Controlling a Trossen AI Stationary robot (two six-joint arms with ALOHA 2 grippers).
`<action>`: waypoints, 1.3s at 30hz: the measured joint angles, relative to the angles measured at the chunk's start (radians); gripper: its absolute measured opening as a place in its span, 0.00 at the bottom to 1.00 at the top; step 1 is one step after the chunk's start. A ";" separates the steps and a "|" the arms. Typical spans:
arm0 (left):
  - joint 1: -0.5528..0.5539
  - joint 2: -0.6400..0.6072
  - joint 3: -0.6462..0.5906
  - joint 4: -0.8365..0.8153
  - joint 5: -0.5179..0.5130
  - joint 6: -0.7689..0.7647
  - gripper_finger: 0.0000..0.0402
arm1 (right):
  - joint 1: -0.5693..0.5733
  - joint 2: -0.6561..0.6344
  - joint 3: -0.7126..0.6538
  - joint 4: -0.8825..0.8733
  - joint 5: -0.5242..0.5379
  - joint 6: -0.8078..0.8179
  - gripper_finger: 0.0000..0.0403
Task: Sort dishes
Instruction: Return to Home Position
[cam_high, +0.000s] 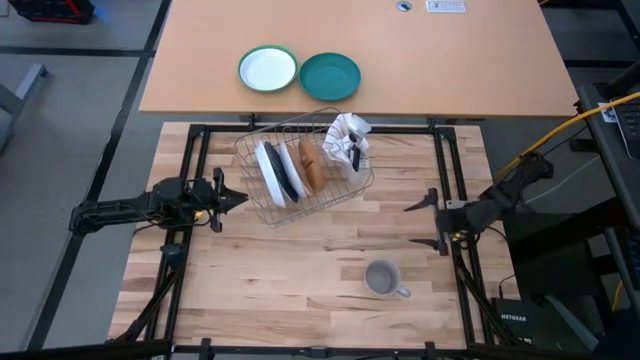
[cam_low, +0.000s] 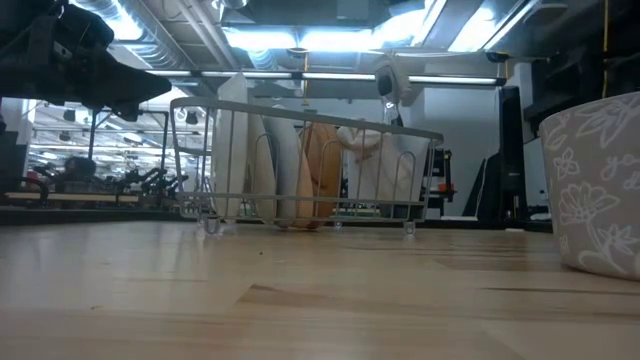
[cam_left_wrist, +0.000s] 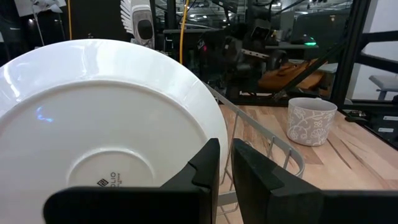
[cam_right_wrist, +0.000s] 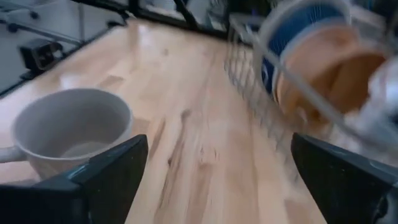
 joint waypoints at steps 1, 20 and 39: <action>0.000 0.000 0.000 0.000 0.000 0.000 0.08 | -0.002 -0.022 -0.005 0.015 -0.014 -0.051 0.99; 0.000 0.000 0.000 0.000 0.000 0.000 0.08 | -0.042 -0.190 -0.160 0.271 -0.002 -0.480 0.99; 0.000 0.000 0.000 0.000 0.000 0.000 0.08 | -0.492 -0.190 -0.163 0.272 -0.418 -0.460 0.99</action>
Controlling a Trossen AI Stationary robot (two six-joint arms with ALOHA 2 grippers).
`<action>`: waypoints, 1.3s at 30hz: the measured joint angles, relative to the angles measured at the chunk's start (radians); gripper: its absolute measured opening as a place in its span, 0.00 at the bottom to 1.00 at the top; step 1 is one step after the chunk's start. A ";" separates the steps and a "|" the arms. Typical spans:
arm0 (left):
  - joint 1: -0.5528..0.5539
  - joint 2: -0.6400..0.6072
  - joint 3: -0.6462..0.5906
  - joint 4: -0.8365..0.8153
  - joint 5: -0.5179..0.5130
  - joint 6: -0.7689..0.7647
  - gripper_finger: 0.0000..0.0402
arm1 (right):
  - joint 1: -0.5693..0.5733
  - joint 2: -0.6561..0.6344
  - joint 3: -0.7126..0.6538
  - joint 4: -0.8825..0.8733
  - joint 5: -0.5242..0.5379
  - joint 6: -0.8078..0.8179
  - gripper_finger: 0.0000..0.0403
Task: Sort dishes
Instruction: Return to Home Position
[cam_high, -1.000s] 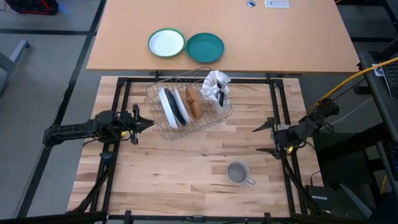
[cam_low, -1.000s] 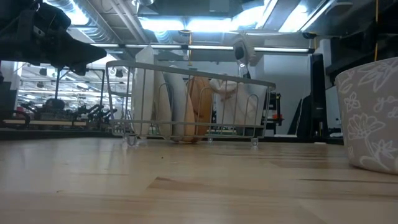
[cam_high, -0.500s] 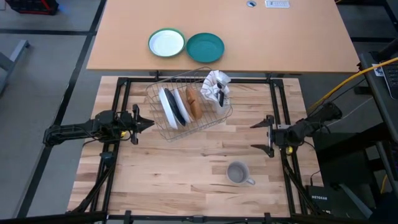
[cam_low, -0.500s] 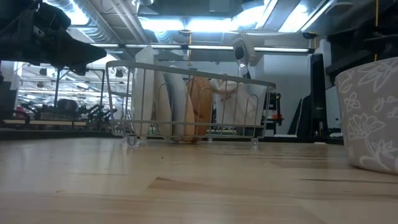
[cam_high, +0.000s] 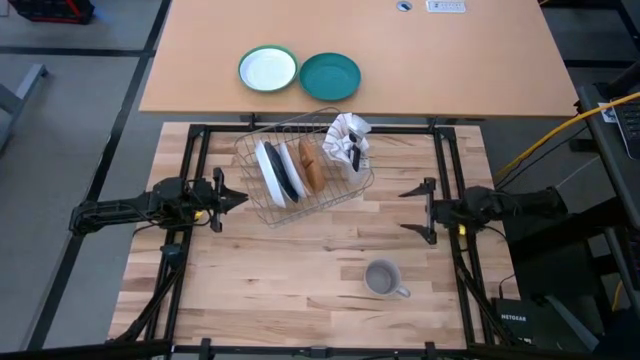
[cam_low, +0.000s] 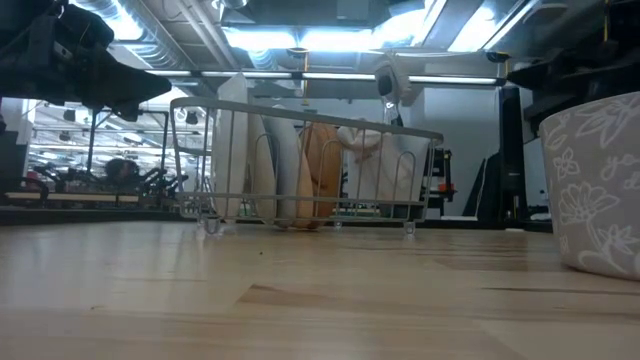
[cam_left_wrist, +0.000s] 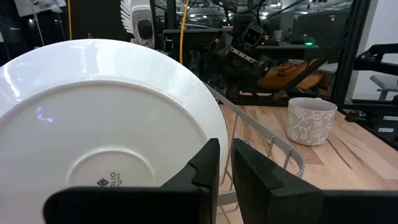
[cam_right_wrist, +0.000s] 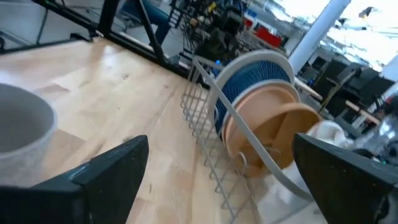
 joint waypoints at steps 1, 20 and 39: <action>0.000 0.000 0.000 0.000 0.000 0.000 0.08 | -0.019 0.000 0.000 -0.010 -0.012 0.000 0.99; 0.000 0.000 0.000 0.000 0.000 0.000 0.08 | -0.093 0.000 0.000 -0.042 -0.012 0.134 0.99; 0.000 0.000 0.000 0.000 0.000 0.000 0.08 | -0.092 0.000 0.000 -0.041 -0.011 0.133 0.99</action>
